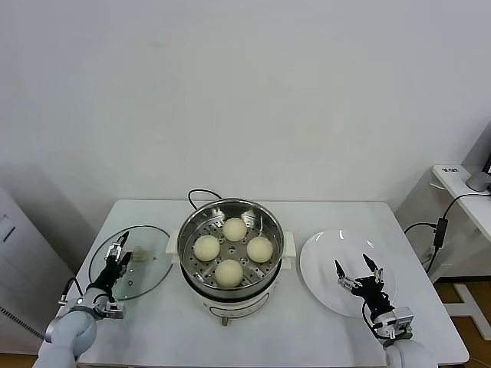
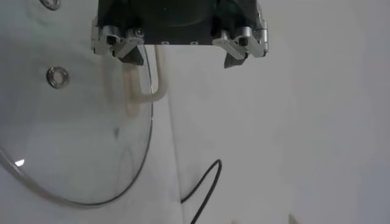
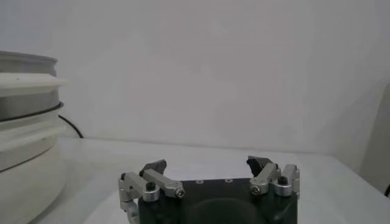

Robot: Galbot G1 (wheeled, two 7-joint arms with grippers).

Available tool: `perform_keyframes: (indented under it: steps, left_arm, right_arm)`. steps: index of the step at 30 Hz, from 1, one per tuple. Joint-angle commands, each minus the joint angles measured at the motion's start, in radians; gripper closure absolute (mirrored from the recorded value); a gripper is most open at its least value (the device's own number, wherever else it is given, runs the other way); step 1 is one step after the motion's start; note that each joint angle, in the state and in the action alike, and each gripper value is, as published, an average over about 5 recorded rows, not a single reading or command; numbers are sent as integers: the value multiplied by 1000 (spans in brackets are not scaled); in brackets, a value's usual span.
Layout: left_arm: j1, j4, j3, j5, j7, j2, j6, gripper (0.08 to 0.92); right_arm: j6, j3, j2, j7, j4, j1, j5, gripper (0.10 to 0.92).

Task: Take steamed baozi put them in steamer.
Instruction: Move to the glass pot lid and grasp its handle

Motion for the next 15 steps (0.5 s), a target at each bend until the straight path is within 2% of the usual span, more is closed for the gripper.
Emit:
perform_keyframes:
  steps: [1, 9, 15]
  left_arm:
    - [-27, 27, 2, 5, 1, -9, -3, 248]
    - [-5, 10, -10, -18, -12, -15, -20, 480]
    - [18, -54, -30, -70, -37, 2, -17, 653]
  right_arm:
    - [2, 7, -1, -3, 0, -2, 1, 203]
    - [1, 13, -6, -5, 1, -1, 6, 203]
    - [2, 12, -8, -9, 2, -1, 7, 203]
